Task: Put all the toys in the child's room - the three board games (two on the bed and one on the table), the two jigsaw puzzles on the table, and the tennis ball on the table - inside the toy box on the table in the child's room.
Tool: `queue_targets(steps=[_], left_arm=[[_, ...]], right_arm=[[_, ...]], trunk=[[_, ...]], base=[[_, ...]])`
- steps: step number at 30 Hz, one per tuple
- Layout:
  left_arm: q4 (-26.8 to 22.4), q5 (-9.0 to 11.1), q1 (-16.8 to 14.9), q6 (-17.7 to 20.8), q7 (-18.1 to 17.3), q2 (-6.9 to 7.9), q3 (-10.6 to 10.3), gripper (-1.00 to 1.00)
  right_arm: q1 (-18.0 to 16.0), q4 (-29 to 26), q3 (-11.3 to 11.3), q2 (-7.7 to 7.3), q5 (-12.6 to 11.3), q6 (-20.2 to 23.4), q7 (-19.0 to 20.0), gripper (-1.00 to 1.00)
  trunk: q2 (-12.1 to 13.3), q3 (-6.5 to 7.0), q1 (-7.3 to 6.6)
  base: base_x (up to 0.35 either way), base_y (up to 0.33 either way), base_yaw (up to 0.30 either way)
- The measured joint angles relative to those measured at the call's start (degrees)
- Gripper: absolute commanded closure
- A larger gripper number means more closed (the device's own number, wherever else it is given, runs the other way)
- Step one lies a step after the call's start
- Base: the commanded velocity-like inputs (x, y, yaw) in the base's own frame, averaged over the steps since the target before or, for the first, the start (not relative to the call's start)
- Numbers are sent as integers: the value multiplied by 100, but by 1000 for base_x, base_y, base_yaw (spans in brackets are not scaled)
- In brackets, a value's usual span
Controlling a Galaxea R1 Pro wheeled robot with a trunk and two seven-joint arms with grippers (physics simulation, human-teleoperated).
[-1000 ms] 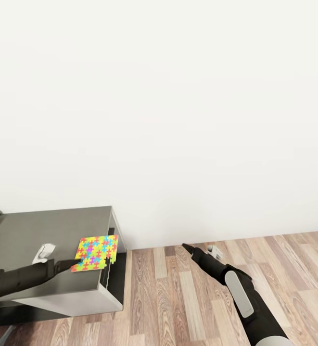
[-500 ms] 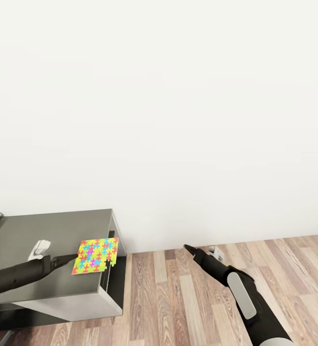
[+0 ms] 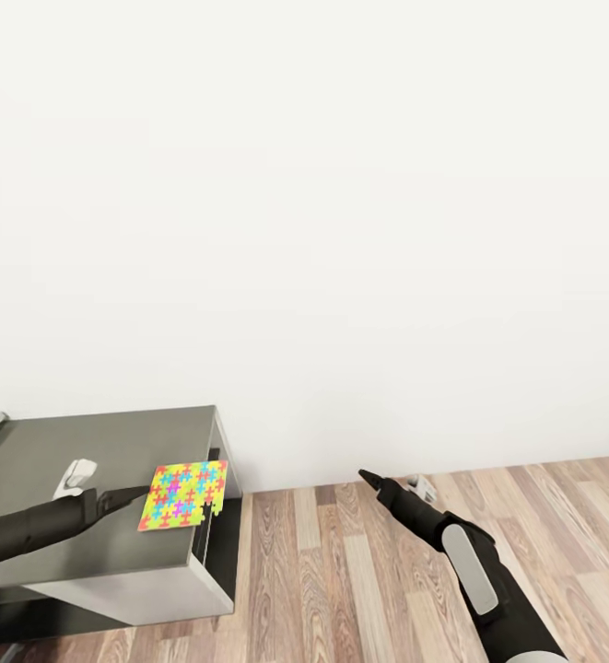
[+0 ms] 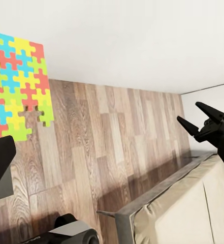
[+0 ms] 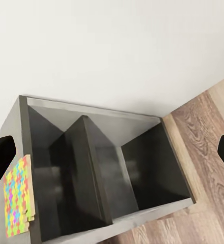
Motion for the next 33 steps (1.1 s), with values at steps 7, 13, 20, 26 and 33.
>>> queue_targets(steps=[7,13,20,26,33], left_arm=[[-1,0,0,0,-3,7,20,-100],[-1,0,0,0,-1,8,16,-100],[-1,0,0,0,-1,9,10,-100],[-1,0,0,0,-1,9,13,-100],[-1,0,0,0,-2,9,15,-100]], right_arm=[[4,-11,22,9,1,-8,0,-100],[4,-15,23,5,1,-8,1,-100],[4,-16,25,9,1,-14,0,-100],[4,-17,12,4,2,-16,1,-100],[10,-22,4,3,2,-17,46,-100]], trunk=[[0,67,0],[0,124,0],[0,191,0],[0,248,0],[0,315,0]], base=[[0,0,0],[0,0,0],[0,0,0],[0,0,0],[0,0,0]])
